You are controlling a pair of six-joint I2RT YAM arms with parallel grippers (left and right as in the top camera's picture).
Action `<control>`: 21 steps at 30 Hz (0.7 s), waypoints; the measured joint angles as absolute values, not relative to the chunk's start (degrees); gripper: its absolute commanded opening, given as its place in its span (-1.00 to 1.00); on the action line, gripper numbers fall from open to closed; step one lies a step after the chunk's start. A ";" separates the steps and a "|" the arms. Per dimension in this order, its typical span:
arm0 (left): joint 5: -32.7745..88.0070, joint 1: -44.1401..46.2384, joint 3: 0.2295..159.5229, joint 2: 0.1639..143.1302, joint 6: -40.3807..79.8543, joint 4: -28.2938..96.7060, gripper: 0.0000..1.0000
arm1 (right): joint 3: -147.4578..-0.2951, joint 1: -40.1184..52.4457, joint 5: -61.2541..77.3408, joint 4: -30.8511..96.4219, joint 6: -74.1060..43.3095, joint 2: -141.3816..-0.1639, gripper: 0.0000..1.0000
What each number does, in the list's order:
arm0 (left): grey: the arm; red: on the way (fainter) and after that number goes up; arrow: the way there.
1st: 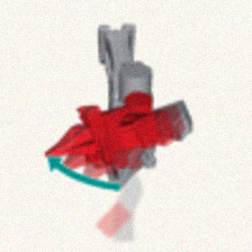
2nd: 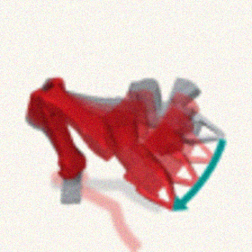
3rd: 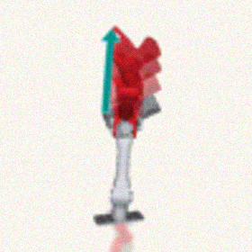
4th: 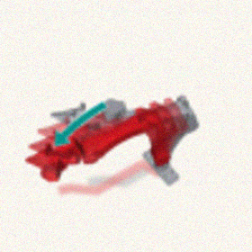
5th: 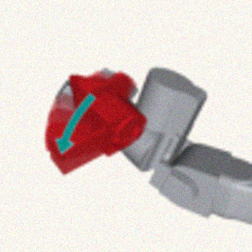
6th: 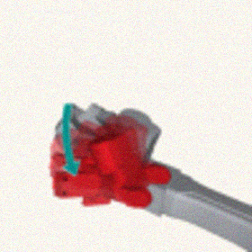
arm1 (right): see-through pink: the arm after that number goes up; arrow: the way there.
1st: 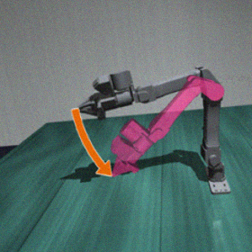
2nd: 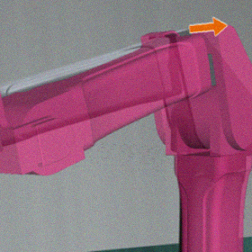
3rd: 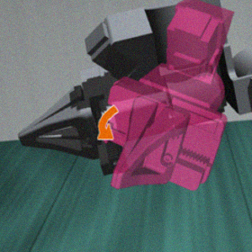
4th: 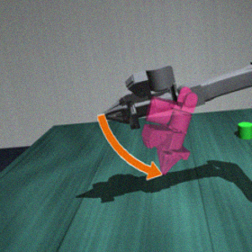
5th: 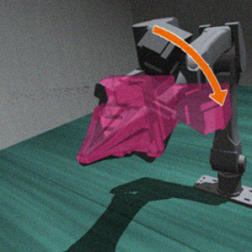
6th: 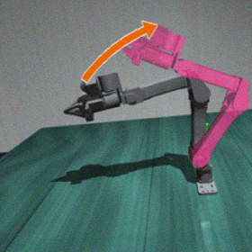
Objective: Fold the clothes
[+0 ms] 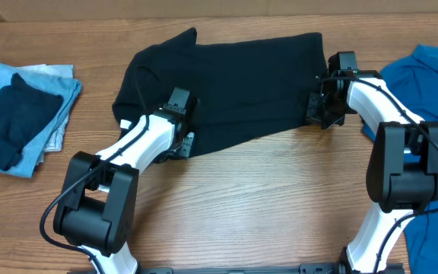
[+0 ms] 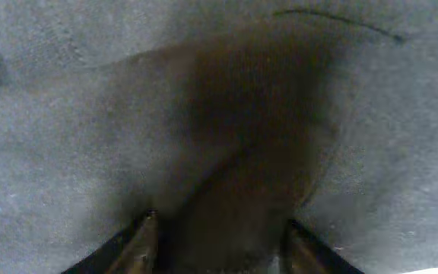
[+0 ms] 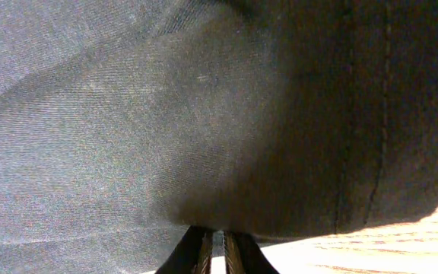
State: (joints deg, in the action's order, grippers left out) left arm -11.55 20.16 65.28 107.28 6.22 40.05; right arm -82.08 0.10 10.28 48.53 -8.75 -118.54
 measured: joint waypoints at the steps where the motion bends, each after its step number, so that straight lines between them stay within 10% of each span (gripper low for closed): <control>1: -11.81 20.16 65.30 107.28 6.26 40.23 -0.52 | -82.08 0.08 10.26 48.56 -8.78 -118.54 -0.74; 17: -17.39 19.05 78.61 107.83 5.72 37.43 -0.44 | -82.06 0.10 10.28 48.58 -8.75 -118.54 -0.74; 21: -15.66 17.63 78.87 107.83 2.72 40.29 0.08 | -82.06 0.08 10.26 48.56 -8.75 -118.54 -0.74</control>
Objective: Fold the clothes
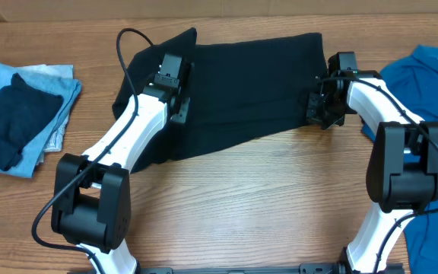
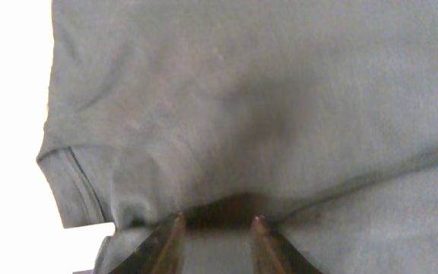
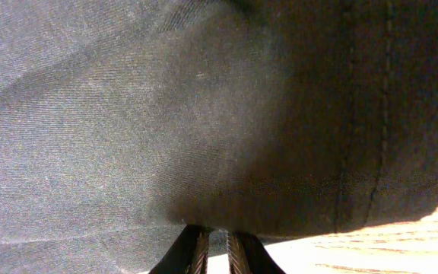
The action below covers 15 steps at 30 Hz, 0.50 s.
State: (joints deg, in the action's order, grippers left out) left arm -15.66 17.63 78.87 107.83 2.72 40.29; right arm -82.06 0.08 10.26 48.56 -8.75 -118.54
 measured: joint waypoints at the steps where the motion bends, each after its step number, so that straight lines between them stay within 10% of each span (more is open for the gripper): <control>1: -14.55 17.80 78.91 107.83 1.10 42.11 0.12 | -82.06 0.10 10.28 48.56 -8.75 -118.54 -0.74; 15: -9.80 21.78 70.43 107.92 6.11 45.87 0.04 | -82.04 0.10 10.28 48.40 -8.78 -118.54 -0.71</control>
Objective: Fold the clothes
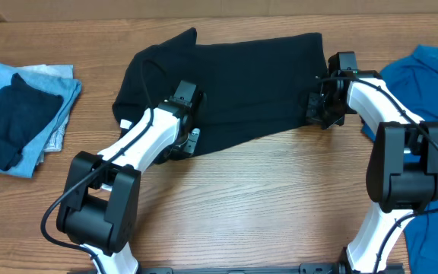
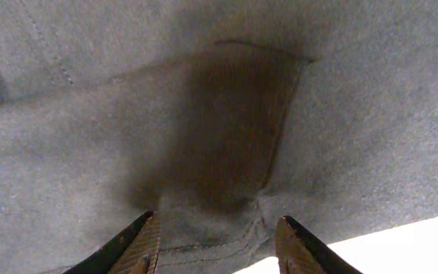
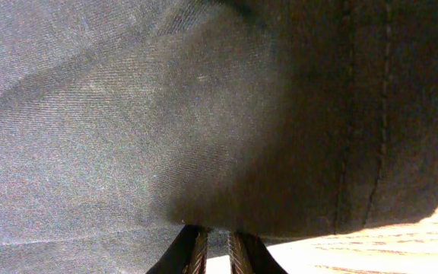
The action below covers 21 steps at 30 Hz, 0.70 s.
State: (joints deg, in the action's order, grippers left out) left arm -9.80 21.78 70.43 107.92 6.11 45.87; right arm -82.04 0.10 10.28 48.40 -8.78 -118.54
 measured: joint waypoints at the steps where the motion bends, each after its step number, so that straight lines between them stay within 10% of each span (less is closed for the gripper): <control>1: -9.78 21.78 69.84 107.92 6.11 45.36 0.04 | -82.04 0.10 10.26 48.42 -8.75 -118.54 -0.71; 7: -9.63 21.80 66.50 107.92 7.66 42.11 -0.72 | -82.04 0.10 10.26 48.40 -8.75 -118.54 -0.65; 21: -16.56 21.80 71.83 107.92 7.79 42.50 -0.90 | -82.04 0.10 10.28 47.88 -8.78 -118.54 -0.65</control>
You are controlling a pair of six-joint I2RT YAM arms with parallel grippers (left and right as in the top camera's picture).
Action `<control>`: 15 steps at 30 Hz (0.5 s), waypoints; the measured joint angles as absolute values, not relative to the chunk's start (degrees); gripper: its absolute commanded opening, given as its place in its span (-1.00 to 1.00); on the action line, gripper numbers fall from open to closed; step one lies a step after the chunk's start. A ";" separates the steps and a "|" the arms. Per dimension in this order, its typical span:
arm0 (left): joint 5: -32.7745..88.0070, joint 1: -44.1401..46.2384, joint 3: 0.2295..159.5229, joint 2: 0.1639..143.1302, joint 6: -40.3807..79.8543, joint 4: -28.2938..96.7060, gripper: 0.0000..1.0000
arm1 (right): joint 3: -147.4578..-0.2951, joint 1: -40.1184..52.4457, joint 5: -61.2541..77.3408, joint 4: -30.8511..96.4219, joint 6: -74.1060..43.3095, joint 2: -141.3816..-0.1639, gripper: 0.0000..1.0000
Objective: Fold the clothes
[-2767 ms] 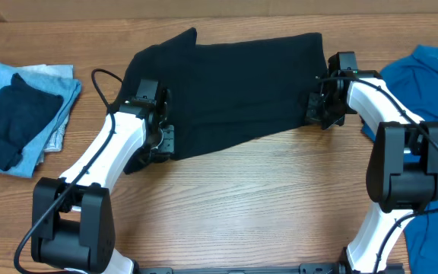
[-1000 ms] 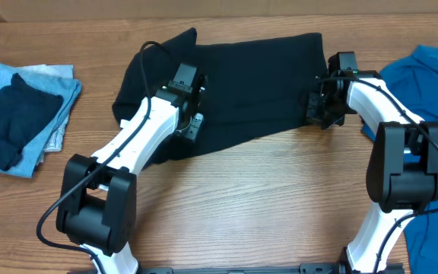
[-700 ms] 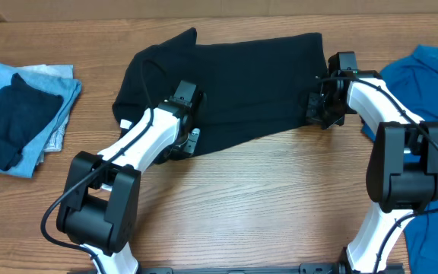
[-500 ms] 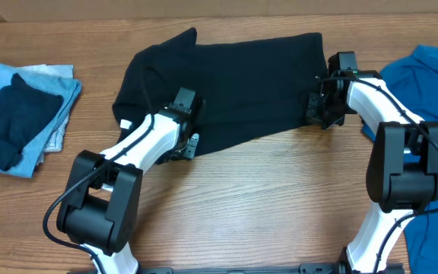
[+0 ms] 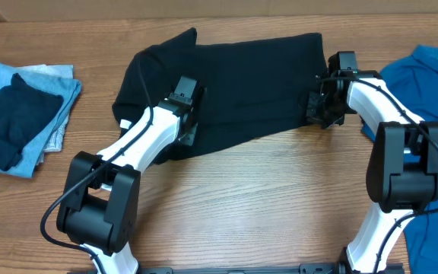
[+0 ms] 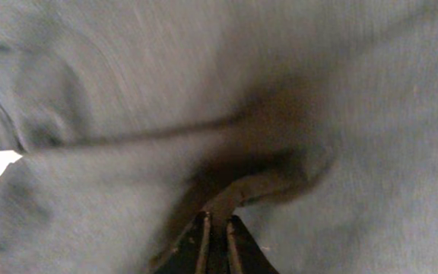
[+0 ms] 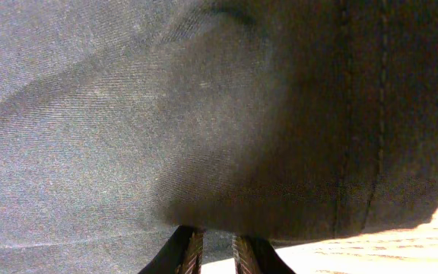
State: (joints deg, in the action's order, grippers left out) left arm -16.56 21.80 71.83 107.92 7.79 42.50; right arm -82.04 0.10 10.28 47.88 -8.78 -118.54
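A black shirt [image 5: 249,76] lies spread across the back middle of the table. My left gripper [image 5: 188,129] sits on its near-left part. In the left wrist view the left gripper [image 6: 215,219] is shut on a pinched ridge of the black fabric [image 6: 318,114]. My right gripper [image 5: 315,109] is at the shirt's right edge. In the right wrist view the right gripper [image 7: 217,234] is shut on the stitched hem [image 7: 356,152], with bare wood showing at the lower right.
A blue shirt [image 5: 432,84] lies at the right edge, partly under the right arm. A folded stack [image 5: 17,114] with a dark blue piece on light blue cloth sits at the far left. Bare wooden table [image 5: 265,205] fills the front.
My left gripper was open over the shirt's near edge. Now it is shut on a fold of the fabric, slightly farther back. The right gripper has kept its hold on the hem.
My left gripper stood open at the shirt's near-left edge, then farther back by the left sleeve with its jaws narrower, then open at the near edge again. Now it pinches the fabric. The right gripper held the right hem throughout.
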 measured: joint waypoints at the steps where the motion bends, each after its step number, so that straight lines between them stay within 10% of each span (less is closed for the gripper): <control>1: -17.67 21.80 71.96 107.92 7.81 41.08 -0.92 | -82.04 0.08 10.26 47.75 -8.78 -118.54 -0.65; 13: -25.12 17.63 72.12 107.92 7.77 30.04 -0.92 | -82.04 0.08 10.28 46.96 -8.78 -118.54 -0.64; 15: -24.62 17.06 72.16 107.92 7.73 27.00 -0.59 | -82.04 0.10 10.28 46.70 -8.75 -118.54 -0.63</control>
